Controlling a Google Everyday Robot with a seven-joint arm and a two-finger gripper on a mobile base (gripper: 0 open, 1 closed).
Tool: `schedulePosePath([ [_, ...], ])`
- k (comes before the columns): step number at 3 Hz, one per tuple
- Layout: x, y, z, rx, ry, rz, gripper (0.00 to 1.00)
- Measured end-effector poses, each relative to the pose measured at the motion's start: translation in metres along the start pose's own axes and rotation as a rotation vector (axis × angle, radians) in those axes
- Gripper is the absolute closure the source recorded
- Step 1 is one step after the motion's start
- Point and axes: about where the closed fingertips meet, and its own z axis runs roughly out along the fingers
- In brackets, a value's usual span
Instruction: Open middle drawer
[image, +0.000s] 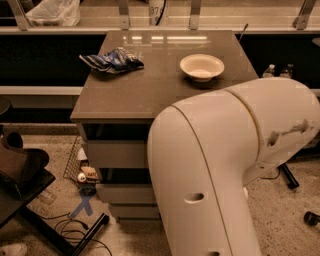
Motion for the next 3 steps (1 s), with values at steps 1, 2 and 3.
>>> schedulePosePath([
  [1, 0.0, 0.0, 0.0, 0.0, 0.0, 0.0, 1.0],
  [2, 0.0001, 0.0001, -0.0001, 0.0, 0.0, 0.0, 1.0],
  [3, 0.0001, 0.0001, -0.0001, 0.0, 0.0, 0.0, 0.97],
])
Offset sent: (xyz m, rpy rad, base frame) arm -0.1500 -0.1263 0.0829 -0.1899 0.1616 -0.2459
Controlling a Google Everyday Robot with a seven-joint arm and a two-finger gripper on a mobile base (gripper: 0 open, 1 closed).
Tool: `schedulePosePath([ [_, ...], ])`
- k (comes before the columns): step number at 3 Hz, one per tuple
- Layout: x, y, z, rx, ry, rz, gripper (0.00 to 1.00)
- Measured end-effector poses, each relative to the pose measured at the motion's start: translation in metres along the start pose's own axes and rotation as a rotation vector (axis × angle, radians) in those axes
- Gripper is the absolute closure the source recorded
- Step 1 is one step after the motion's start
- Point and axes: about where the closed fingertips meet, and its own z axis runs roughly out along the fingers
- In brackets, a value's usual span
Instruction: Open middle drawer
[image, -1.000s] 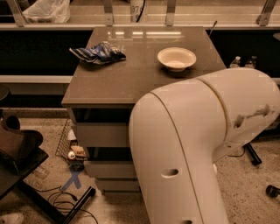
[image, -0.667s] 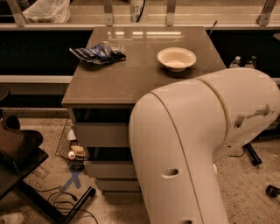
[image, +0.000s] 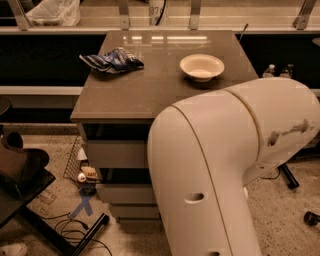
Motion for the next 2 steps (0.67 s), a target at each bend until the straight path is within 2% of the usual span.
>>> schedulePosePath([
  [1, 0.0, 0.0, 0.0, 0.0, 0.0, 0.0, 0.75],
  [2, 0.0, 0.0, 0.0, 0.0, 0.0, 0.0, 0.43],
])
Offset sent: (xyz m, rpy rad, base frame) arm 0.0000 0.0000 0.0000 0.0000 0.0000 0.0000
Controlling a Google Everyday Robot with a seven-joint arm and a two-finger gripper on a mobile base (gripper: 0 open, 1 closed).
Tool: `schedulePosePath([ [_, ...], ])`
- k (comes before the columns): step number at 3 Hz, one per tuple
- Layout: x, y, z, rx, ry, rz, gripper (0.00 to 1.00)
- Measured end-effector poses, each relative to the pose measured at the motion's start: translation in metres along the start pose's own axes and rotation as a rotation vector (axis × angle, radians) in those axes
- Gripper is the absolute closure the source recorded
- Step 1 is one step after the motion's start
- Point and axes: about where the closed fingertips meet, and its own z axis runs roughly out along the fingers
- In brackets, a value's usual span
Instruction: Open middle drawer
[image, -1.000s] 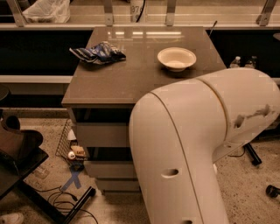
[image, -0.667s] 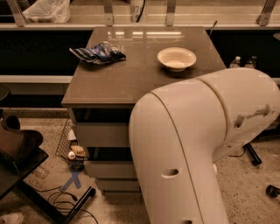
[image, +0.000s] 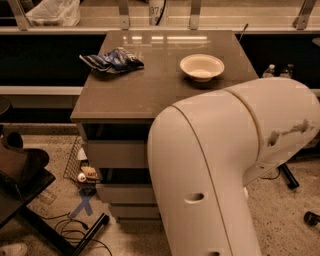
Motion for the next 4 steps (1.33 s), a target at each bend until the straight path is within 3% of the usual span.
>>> schedulePosePath([
  [2, -0.001, 0.0, 0.0, 0.0, -0.001, -0.001, 0.0],
  [3, -0.001, 0.0, 0.0, 0.0, -0.001, -0.001, 0.0],
  [4, -0.002, -0.004, 0.022, -0.036, 0.014, -0.009, 0.0],
])
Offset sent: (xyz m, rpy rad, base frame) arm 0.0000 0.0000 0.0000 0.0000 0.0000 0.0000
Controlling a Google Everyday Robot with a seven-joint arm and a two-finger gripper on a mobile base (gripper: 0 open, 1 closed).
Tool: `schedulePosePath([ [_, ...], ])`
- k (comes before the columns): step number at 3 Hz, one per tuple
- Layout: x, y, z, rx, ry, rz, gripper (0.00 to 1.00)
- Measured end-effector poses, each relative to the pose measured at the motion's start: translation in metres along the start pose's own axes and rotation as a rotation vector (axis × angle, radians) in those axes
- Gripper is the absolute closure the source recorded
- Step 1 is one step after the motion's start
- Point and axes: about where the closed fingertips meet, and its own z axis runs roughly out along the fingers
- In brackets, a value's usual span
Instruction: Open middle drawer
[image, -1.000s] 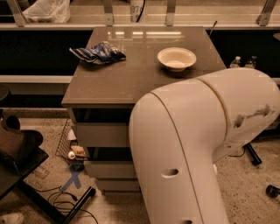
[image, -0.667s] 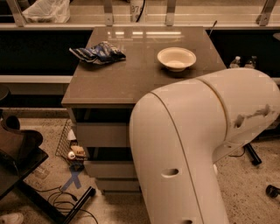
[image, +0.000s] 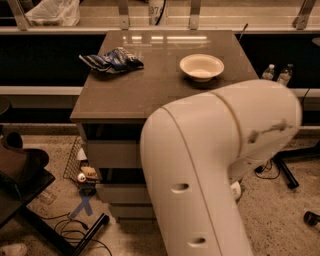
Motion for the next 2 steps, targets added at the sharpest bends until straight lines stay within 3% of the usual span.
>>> schedulePosePath([
  [1, -0.0069, -0.013, 0.0276, -0.024, 0.007, -0.005, 0.0],
  [2, -0.0041, -0.009, 0.0218, -0.02, 0.002, 0.005, 0.18],
])
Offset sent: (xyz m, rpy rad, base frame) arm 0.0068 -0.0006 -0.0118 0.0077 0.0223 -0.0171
